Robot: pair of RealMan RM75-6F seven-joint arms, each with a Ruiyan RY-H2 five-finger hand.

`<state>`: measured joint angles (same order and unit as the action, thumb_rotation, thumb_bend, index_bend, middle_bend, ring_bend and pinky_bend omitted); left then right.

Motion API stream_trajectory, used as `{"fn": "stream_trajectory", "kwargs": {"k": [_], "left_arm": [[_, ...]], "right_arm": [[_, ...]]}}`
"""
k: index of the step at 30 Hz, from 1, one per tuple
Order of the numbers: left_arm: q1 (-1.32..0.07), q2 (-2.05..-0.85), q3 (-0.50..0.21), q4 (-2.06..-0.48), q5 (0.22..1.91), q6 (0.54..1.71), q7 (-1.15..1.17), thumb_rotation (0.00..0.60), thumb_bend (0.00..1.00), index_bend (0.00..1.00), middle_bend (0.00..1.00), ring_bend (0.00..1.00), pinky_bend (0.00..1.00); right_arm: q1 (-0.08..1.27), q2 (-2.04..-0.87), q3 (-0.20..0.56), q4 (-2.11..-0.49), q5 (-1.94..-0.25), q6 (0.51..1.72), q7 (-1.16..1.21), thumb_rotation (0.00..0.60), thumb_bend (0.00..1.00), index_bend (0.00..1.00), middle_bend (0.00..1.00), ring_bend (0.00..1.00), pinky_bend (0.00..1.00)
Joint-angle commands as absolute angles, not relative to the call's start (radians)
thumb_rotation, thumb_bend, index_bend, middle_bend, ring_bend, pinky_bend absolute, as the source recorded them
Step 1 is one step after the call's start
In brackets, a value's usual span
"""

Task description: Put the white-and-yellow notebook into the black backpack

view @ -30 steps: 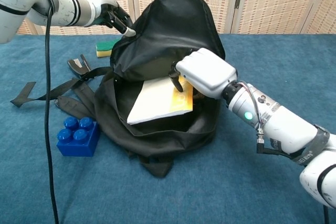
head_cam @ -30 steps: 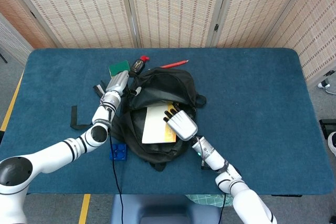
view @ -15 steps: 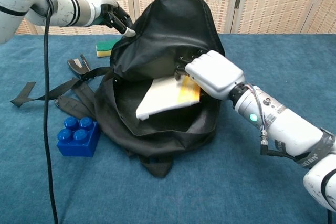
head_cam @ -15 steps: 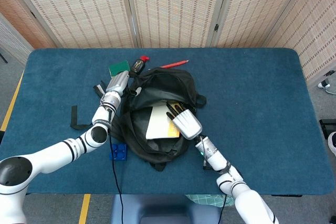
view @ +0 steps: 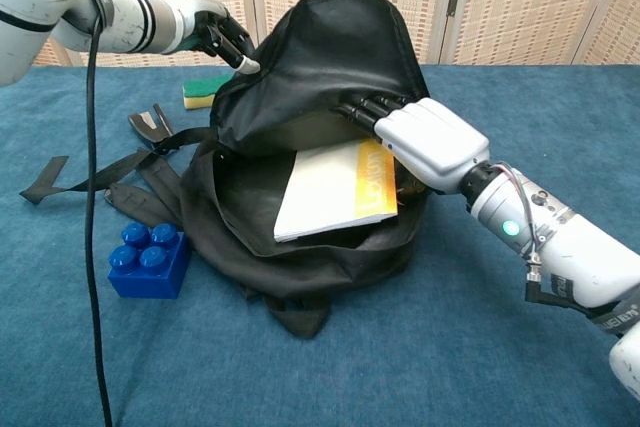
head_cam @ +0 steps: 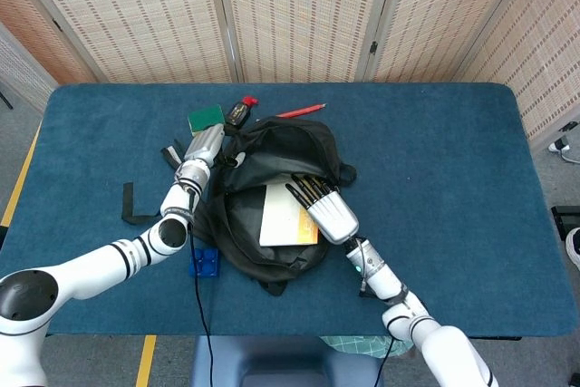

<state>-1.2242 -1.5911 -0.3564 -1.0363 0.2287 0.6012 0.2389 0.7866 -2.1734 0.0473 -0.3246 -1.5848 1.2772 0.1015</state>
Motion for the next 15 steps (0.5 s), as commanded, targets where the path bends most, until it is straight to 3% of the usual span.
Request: {"fn": "stream_trajectory", "kwargs": {"k": [1, 6, 12, 15], "left_arm": [[-1.224, -1.591, -0.355, -1.037, 0.227, 0.601, 0.24, 0.6, 0.78, 0.64, 0.27, 0.19, 0.0], [-1.225, -1.586, -0.352, -1.046, 0.218, 0.608, 0.244, 0.6, 0.78, 0.64, 0.27, 0.18, 0.0], [-1.227, -1.584, -0.347, -1.059, 0.21, 0.609, 0.25, 0.6, 0.78, 0.63, 0.27, 0.18, 0.0], [-1.227, -1.578, -0.345, -1.071, 0.204, 0.6, 0.251, 0.6, 0.78, 0.57, 0.25, 0.17, 0.0]], "right_arm": [[0.776, -2.149, 0.036, -0.358, -1.593, 1.282, 0.1, 0.6, 0.21, 0.0, 0.0, 0.06, 0.0], [0.761, -2.051, 0.006, -0.496, -1.626, 1.308, 0.042, 0.6, 0.09, 0.0, 0.0, 0.05, 0.0], [0.747, -1.94, -0.009, -0.689, -1.656, 1.346, -0.054, 0.6, 0.07, 0.0, 0.0, 0.06, 0.0], [0.736, -1.908, -0.01, -0.759, -1.659, 1.349, -0.076, 0.6, 0.07, 0.0, 0.01, 0.07, 0.0]]}}
